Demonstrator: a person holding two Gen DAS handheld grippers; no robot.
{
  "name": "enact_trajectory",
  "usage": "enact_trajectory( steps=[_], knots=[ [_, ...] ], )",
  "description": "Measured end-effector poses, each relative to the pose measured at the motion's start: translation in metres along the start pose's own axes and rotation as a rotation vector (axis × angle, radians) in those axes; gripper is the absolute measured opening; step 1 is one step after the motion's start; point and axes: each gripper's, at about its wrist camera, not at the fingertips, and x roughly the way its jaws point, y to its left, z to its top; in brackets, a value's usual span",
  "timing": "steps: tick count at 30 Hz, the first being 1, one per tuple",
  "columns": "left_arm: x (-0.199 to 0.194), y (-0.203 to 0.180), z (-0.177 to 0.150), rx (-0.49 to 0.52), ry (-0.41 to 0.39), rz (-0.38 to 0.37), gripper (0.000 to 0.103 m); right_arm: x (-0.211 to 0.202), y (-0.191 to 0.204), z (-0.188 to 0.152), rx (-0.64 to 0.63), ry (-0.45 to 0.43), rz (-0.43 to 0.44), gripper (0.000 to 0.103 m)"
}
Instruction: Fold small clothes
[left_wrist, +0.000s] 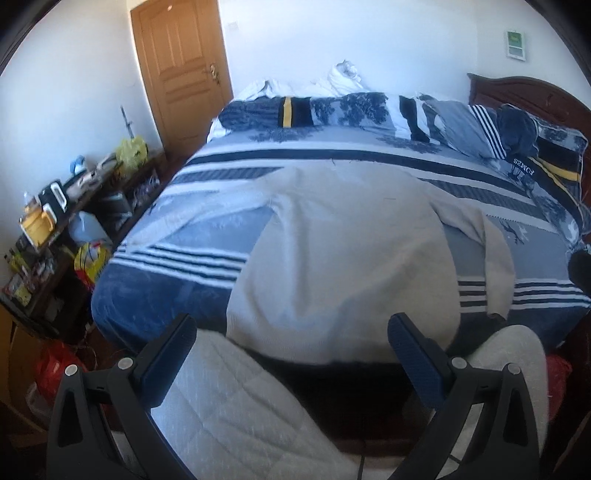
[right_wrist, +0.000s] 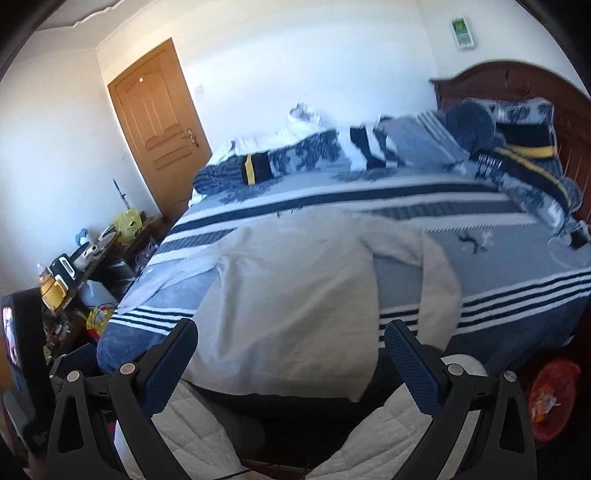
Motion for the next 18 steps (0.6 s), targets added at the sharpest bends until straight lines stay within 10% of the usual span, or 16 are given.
enact_trajectory(
  steps=[18],
  knots=[
    [0.093,-0.056,0.034,0.115,0.174,-0.108,0.103,0.103,-0.076,0.016,0.02,0.152,-0.182,0.102]
  ],
)
